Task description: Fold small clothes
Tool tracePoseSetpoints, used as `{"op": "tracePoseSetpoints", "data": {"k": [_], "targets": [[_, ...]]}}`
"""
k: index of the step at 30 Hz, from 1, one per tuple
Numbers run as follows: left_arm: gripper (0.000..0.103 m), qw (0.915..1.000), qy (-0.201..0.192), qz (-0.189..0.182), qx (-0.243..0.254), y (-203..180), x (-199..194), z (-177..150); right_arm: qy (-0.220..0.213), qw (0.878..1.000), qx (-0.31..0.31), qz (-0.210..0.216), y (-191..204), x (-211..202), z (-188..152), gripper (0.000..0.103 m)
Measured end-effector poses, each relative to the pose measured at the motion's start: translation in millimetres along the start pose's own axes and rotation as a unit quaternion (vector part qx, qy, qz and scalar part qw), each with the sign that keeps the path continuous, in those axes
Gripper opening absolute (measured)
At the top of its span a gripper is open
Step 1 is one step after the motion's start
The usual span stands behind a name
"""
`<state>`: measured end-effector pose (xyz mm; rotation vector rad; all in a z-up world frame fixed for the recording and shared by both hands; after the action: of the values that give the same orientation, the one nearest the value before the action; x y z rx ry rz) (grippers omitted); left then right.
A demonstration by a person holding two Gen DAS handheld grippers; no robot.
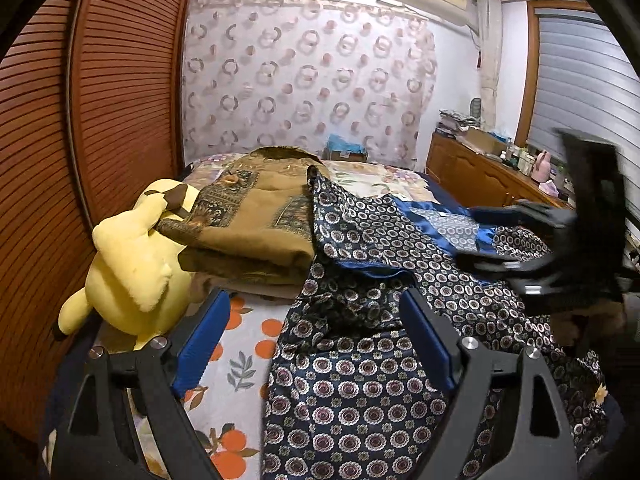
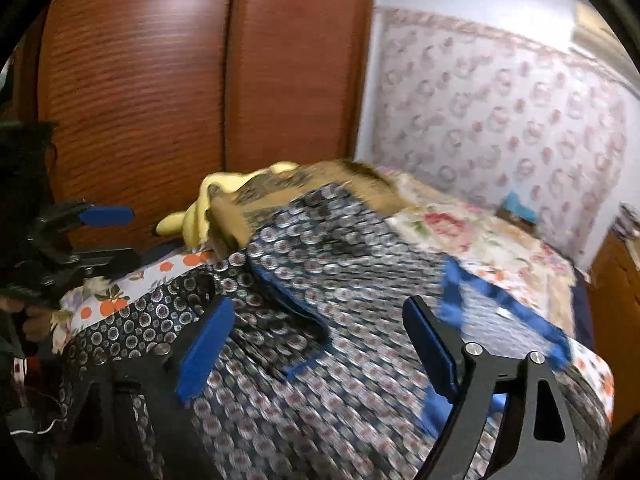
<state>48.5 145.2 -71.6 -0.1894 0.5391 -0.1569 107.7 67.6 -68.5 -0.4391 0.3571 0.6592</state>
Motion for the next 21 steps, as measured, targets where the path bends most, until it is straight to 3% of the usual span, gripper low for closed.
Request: {"op": "tracePoseSetpoints", "data": {"k": [5,13,16,21], "targets": [[0.087,0.9999,0.012,0.002,-0.001,4,1,-8,0.055,0.998,-0.032,0.025,27,67,6,0.072],[0.087,0.9999,0.016,0.006,0.000,9,0,-13,0.109,0.990,-0.075,-0.037,36,145,17,0.054],[0.087,0.9998,0.017,0.005,0.000,8,0,-16,0.107,0.990,-0.035,-0.086,5,150,29,0.054],[0.087,0.9998,0.017,0.003,-0.003,6,5,-16,0.119,0.988,0.026,-0.099,-38,151,33,0.054]]}}
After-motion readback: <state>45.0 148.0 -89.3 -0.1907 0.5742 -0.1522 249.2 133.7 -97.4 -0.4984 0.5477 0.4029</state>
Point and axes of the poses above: each gripper's, at about its wrist camera, not at the fingertips, and x roughly the way its jaws point, y to its left, z to its top, the point moved 6 cm from there along x, roughly the way its jaws point, and after that the axes turned 12 degrees about -z, right-handed, at the moved point
